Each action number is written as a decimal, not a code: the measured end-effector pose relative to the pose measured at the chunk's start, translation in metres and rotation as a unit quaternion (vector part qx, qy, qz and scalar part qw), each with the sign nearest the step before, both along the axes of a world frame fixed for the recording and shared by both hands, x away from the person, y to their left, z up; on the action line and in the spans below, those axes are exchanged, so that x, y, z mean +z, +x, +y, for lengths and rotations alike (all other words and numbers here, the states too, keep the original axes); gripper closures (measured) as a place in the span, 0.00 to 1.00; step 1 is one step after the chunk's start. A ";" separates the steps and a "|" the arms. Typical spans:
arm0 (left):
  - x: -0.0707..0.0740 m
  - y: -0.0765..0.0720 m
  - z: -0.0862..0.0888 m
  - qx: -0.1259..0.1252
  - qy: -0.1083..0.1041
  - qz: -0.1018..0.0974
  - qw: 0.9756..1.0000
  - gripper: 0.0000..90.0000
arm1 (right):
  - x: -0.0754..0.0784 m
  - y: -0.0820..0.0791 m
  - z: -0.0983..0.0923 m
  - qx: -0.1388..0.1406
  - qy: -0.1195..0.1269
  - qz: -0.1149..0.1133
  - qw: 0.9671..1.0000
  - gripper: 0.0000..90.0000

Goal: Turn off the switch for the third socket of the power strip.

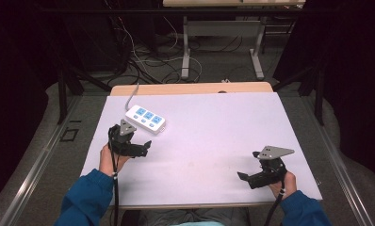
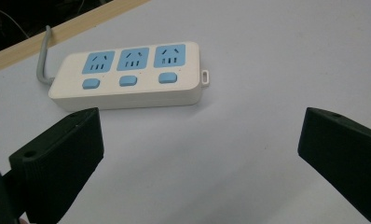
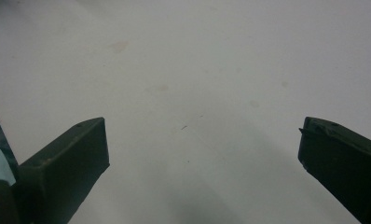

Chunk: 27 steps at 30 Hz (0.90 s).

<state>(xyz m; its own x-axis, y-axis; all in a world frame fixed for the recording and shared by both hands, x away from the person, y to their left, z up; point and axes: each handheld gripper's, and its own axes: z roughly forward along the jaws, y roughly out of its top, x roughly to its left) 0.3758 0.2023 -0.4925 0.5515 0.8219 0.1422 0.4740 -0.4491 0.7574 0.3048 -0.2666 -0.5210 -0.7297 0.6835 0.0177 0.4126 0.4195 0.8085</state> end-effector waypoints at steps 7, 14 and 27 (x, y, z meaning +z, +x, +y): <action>-0.002 -0.013 0.003 -0.002 -0.002 0.002 1.000 0.00 | 0.000 0.000 0.000 0.000 0.000 0.000 1.000 0.02; -0.005 -0.029 0.010 -0.003 -0.006 -0.002 1.000 0.00 | 0.000 -0.001 0.001 -0.004 0.000 0.001 1.000 0.02; -0.013 -0.057 0.017 -0.014 -0.009 -0.008 1.000 0.00 | 0.000 -0.002 0.000 -0.005 -0.001 0.007 1.000 0.02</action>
<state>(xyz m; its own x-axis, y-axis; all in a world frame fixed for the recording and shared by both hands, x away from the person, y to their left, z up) 0.3185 0.2188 -0.5057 0.5722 0.8085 0.1373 0.4491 -0.4490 0.7725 0.3026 -0.2669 -0.5205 -0.7231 0.6902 0.0264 0.4283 0.4181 0.8011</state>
